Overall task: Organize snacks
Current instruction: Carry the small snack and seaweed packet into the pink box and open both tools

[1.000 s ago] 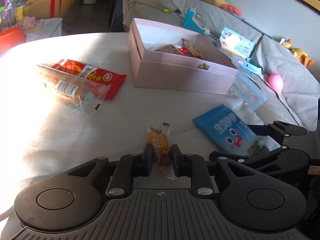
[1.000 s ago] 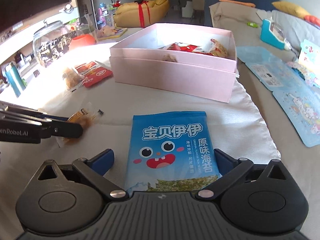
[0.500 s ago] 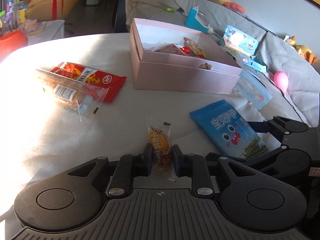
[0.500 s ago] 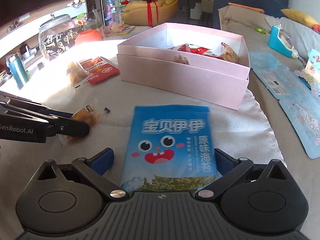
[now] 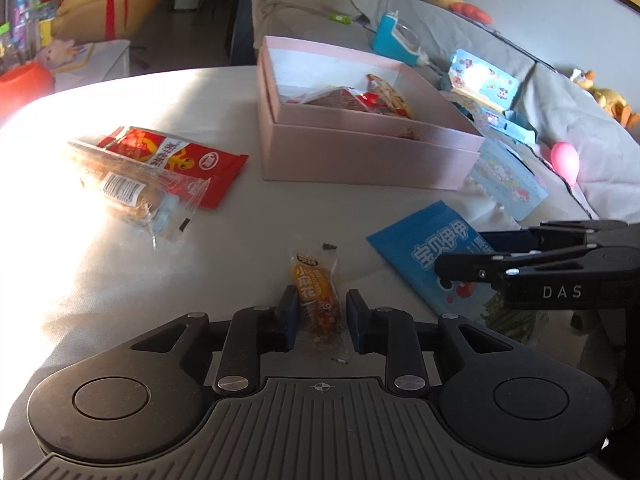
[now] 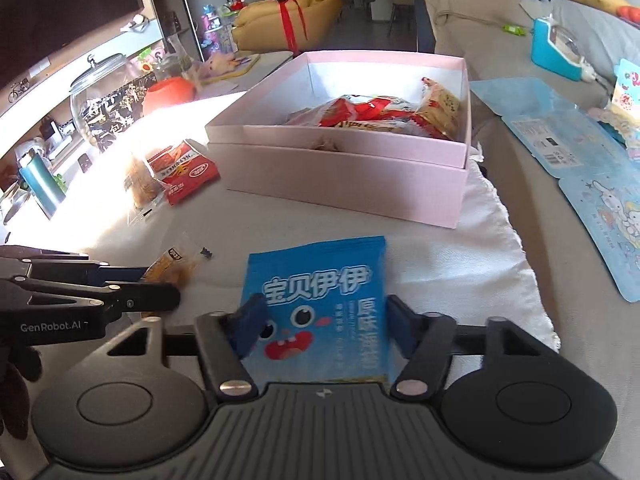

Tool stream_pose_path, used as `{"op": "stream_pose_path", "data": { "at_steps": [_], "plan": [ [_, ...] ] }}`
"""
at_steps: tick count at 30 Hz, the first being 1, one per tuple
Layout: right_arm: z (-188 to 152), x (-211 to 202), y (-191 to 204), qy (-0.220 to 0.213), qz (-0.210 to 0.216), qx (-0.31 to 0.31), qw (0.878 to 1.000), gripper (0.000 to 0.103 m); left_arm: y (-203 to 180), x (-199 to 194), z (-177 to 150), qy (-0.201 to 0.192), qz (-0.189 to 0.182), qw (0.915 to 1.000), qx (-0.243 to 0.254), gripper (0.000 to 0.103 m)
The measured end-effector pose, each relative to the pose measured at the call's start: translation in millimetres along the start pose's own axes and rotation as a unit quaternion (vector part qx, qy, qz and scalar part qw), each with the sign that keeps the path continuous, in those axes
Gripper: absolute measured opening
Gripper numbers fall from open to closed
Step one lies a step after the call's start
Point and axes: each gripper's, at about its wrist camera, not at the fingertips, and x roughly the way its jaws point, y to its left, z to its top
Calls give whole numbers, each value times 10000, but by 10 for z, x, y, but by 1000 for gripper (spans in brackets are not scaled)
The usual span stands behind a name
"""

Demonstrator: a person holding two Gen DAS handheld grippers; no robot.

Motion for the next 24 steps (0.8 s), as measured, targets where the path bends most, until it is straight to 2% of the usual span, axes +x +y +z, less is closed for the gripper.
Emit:
{"op": "stream_pose_path", "data": {
  "at_steps": [3, 7, 8, 9, 11, 13, 17, 20, 24],
  "plan": [
    [-4, -24, 17, -26, -78, -72, 9999, 56, -82, 8, -20, -24, 120, 9995, 274, 31],
    [-27, -43, 61, -3, -36, -200, 9998, 58, -122, 9, -52, -88, 197, 9990, 388, 32],
    [-36, -44, 62, 25, 2, -203, 9998, 65, -118, 11, -48, -89, 189, 9992, 348, 32],
    [-50, -46, 53, 36, 37, -177, 9998, 77, -107, 12, -45, -89, 175, 9993, 304, 32],
    [-92, -56, 22, 11, 46, -106, 9999, 84, -84, 9, -40, -92, 146, 9996, 223, 32],
    [-144, -47, -30, 58, 53, -32, 10000, 85, -80, 7, -47, -105, 145, 9996, 205, 32],
    [-262, -107, -76, -121, 198, 22, 9997, 90, -76, 2, -65, -167, 159, 9996, 169, 32],
    [-335, -104, 5, -140, 175, -204, 9995, 101, -34, -4, -68, -202, 99, 9997, -29, 32],
    [-436, -73, 174, -308, -190, -517, 9980, 103, -35, -10, -90, -248, 93, 9996, 82, 32]
  ]
}}
